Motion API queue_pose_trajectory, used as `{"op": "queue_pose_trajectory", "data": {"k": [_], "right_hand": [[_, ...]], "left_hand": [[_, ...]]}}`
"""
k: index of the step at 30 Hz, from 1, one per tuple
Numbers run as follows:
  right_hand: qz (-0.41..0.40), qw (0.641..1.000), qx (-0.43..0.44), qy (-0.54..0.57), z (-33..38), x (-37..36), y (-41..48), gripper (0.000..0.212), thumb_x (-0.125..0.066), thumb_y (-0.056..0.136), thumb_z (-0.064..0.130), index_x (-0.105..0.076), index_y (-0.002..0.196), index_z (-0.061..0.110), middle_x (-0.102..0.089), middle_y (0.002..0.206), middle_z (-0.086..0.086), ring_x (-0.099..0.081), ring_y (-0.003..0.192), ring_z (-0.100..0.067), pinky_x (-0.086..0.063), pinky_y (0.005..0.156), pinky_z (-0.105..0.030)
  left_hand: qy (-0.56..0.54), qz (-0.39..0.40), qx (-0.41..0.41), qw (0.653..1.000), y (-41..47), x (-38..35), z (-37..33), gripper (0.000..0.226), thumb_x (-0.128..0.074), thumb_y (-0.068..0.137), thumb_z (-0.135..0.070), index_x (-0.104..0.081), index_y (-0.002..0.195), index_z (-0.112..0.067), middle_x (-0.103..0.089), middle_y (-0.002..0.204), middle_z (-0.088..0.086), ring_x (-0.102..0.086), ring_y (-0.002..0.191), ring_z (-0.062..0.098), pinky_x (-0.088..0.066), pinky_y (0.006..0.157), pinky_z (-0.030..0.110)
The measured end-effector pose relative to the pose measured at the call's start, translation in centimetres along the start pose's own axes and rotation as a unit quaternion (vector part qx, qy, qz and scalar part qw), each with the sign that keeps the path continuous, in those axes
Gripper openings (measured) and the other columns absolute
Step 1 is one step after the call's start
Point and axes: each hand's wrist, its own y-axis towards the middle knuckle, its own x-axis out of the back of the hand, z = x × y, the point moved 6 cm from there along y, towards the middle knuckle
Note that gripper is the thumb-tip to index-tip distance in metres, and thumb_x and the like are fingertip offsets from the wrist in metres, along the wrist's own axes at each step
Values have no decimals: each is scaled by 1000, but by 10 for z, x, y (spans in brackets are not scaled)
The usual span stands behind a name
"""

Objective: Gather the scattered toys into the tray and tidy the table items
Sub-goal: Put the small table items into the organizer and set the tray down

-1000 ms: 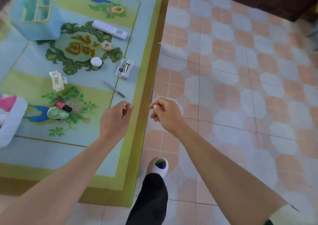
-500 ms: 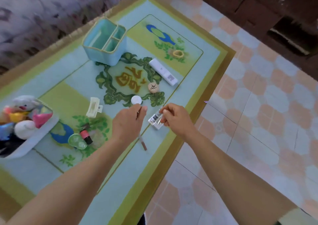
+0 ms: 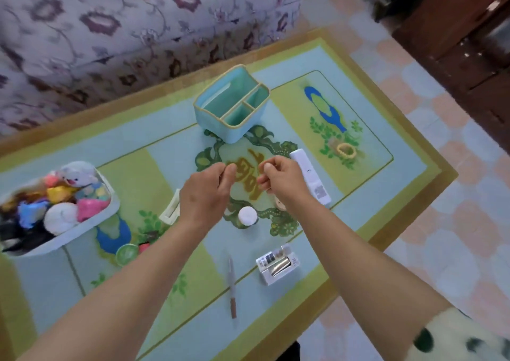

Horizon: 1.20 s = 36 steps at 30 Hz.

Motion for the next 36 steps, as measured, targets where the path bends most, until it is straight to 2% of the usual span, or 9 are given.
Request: {"op": "queue_pose_trajectory", "data": {"k": [5,9,13,16,20,24,29,32,36], "right_hand": [[25,998,-62,15,0,-7,84,16,-42,95,12,-56,87,11,-63,79,-11,-55,57,-19,-50,51,-28],[55,993,-108,-11,0,-20,134,20,-44,98,23,-51,108,8,-59,93,-10,-68,84,-26,-59,81,-41],[74,985,-153,18,12,-39,159,35,-51,93,31,-43,118,9,-48,85,-1,-63,105,-32,-55,88,-46],[82,977,-190,57,20,-54,172,51,-58,90,33,-34,131,12,-51,104,-6,-61,105,-35,-58,82,-40],[74,974,-200,76,22,-61,182,54,-59,89,23,-29,133,13,-48,120,-8,-59,76,-27,-58,60,-33],[67,972,-213,76,12,-67,191,48,-50,89,10,-28,132,13,-51,122,-12,-67,87,-38,-44,32,-18],[55,978,-200,22,8,-51,196,50,-35,89,5,-27,137,18,-50,128,-6,-68,55,-32,-54,44,-27],[75,984,-156,-37,6,-29,192,41,-34,87,3,-42,125,18,-55,124,-11,-70,66,-36,-61,55,-42],[113,984,-111,-75,5,5,176,44,-36,86,-1,-42,124,21,-54,123,-10,-67,91,-36,-61,55,-45]], "left_hand": [[0,-37,65,997,39,-26,9,43,-39,98,-43,-62,79,-11,-71,81,3,-63,74,28,-50,66,44],[1,-59,88,994,67,-46,5,44,-40,99,-40,-61,79,-7,-72,85,9,-63,77,31,-50,68,47],[-7,-75,99,992,81,-52,5,41,-42,99,-37,-59,77,-7,-67,74,8,-60,72,31,-48,64,45],[-3,-81,109,991,86,-50,12,39,-44,99,-33,-56,75,-6,-57,63,6,-54,65,32,-44,60,43],[-2,-90,110,990,92,-45,15,35,-45,99,-30,-50,69,-12,-47,58,-2,-47,61,27,-40,58,39],[-6,-93,122,988,100,-51,18,33,-46,99,-30,-53,72,-11,-47,59,-3,-47,62,25,-38,58,37],[-3,-95,93,991,109,-49,9,33,-46,98,-29,-52,72,-11,-49,64,-1,-49,65,27,-40,60,39],[2,-101,84,991,114,-45,5,27,-45,99,-27,-59,81,-13,-59,78,2,-53,74,25,-39,65,35],[-13,-121,114,986,120,-40,1,23,-49,96,-24,-61,112,-13,-57,110,8,-53,100,24,-41,83,32]]}}
